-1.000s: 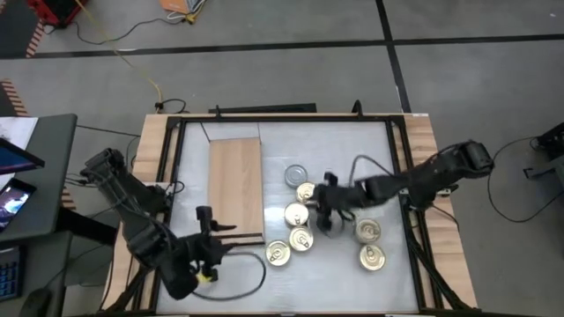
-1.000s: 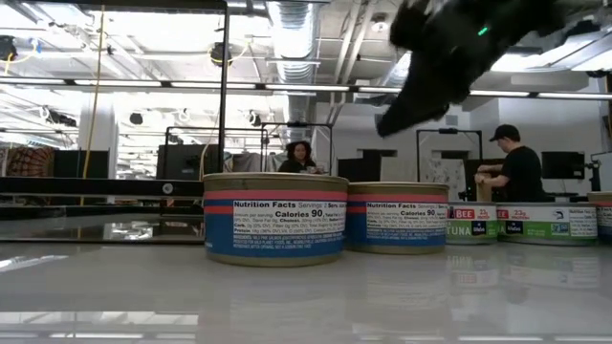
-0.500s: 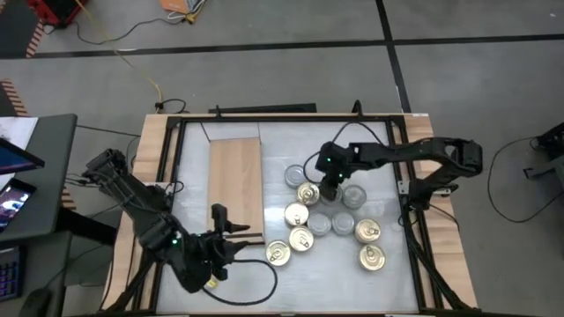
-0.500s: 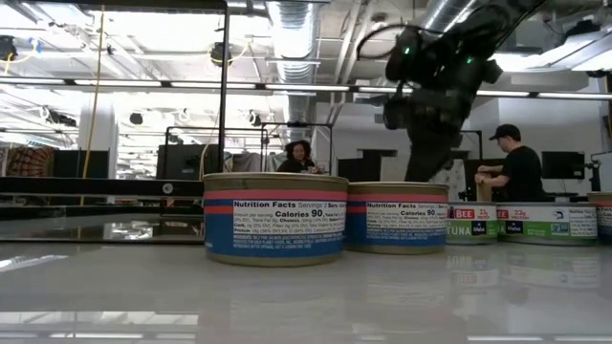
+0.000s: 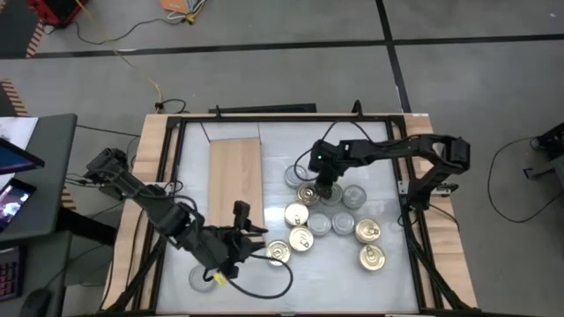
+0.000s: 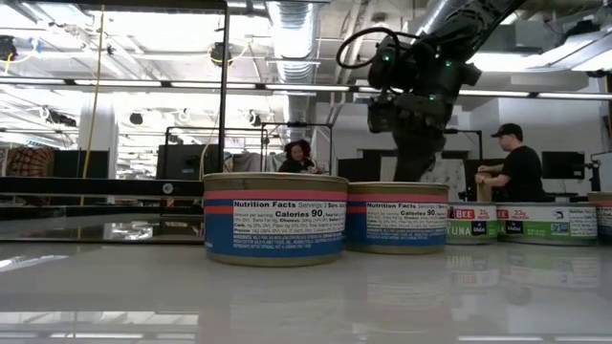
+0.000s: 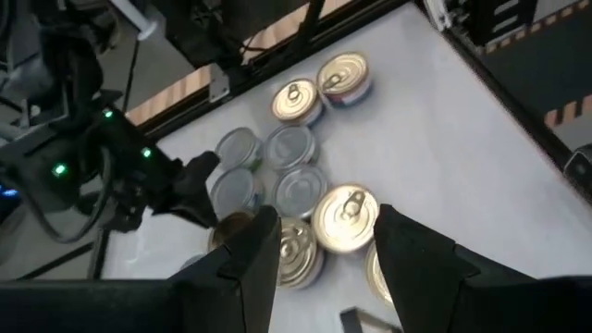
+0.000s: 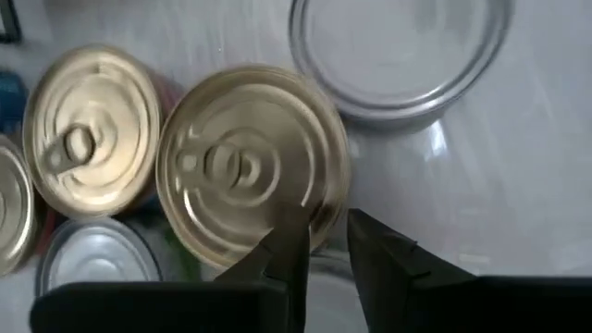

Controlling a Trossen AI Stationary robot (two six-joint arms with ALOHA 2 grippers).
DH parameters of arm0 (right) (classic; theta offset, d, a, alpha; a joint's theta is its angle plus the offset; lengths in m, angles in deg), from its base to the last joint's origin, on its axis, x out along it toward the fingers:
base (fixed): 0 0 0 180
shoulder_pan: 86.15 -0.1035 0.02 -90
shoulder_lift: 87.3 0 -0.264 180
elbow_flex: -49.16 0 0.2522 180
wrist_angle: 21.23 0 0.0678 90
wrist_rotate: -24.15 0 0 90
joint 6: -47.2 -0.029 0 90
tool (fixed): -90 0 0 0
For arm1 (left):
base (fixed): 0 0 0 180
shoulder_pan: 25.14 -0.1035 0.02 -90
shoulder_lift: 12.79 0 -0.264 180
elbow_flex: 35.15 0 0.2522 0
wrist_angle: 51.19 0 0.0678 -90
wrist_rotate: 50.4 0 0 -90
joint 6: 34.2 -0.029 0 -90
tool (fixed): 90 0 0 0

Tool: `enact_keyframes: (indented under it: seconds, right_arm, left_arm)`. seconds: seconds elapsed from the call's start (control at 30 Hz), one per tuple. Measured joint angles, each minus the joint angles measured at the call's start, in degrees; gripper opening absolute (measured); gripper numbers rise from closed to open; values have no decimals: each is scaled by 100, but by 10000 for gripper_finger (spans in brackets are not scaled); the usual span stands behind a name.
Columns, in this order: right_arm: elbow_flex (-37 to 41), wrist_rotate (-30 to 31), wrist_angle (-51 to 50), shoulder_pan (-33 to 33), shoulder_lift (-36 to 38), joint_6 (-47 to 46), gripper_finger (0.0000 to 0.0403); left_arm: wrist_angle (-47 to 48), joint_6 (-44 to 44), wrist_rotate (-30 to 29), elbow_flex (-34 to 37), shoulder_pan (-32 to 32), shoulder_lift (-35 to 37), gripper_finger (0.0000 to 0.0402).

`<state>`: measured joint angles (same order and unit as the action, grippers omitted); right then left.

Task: Stack canned seafood by type on shelf
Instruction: Put the blue-pink tuna can on the shelf

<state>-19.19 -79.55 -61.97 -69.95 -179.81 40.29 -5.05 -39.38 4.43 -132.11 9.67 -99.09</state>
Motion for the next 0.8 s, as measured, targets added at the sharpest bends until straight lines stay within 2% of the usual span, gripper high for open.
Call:
enact_keyframes:
  seconds: [0.2,0.47,0.57,0.67,0.8]
  right_arm:
    - [-16,-1,-62,165,-236,75,72]
    - [10,498,-179,782,-256,140,11]
    - [8,524,-184,1110,-236,158,15]
    - [9,811,-267,1444,-221,163,34]
    - [-16,870,-187,1844,78,224,58]
  left_arm:
    - [-608,-171,514,613,-351,75,166]
    - [-1310,-425,796,1304,-610,868,166]
    - [-1456,-448,772,1673,-752,1342,166]
    - [-1608,-467,635,1996,-905,1788,166]
    - [-1744,-500,480,2199,-986,2374,166]
